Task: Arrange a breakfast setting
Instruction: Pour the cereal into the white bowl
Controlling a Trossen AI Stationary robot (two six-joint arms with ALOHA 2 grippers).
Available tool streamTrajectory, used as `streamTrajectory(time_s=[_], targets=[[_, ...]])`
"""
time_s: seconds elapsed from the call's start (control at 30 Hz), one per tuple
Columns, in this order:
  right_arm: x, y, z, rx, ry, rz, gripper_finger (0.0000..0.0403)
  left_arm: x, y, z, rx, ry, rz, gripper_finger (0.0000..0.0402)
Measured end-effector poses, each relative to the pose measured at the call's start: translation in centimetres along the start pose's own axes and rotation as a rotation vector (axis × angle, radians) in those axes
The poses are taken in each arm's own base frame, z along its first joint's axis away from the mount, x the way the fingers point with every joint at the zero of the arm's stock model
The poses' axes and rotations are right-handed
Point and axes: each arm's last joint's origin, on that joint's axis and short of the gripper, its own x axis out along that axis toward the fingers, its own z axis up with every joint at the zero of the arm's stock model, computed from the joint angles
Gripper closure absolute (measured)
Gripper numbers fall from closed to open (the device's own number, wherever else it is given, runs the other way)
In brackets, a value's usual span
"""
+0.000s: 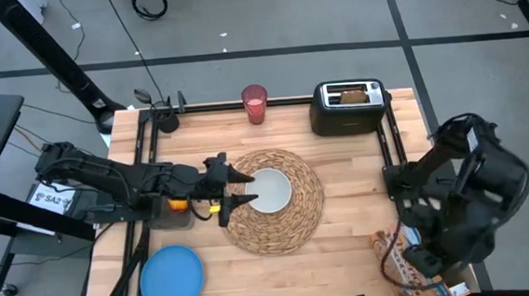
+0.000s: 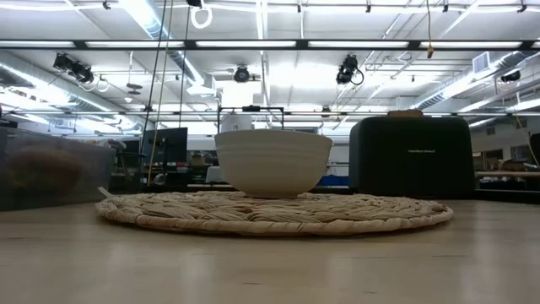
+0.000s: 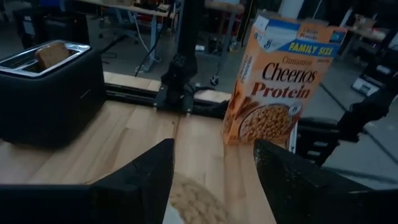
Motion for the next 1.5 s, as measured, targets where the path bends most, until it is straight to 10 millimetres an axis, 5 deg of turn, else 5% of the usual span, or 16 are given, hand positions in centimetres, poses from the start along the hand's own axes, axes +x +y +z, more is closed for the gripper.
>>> streamTrajectory(time_s=[0.23, 0.6, 0.77, 1.33, 1.5], targets=[[3.7, -0.4, 1.1, 0.072, 0.001, -0.194, 0.0233, -0.6, -2.1, 0.4, -0.024, -0.074, -0.096, 0.0175], [0.7, -0.4, -0.1, 0.067, 0.097, -0.118, 0.0233, -2.5, -6.1, -0.9, -0.046, -0.012, -0.249, 0.0175], [2.3, -0.2, 0.8, 0.07, 0.033, -0.146, 0.0233, -3.3, -7.4, -1.4, -0.037, 0.005, -0.31, 0.0176], [6.2, -0.6, 2.9, 0.125, -0.126, -0.242, 0.0234, -3.8, -8.1, -1.6, -0.029, 0.007, -0.321, 0.0176], [7.4, -0.8, 3.5, 0.135, -0.166, -0.277, 0.0269, -3.6, -7.8, -1.5, -0.019, 0.004, -0.304, 0.0176]])
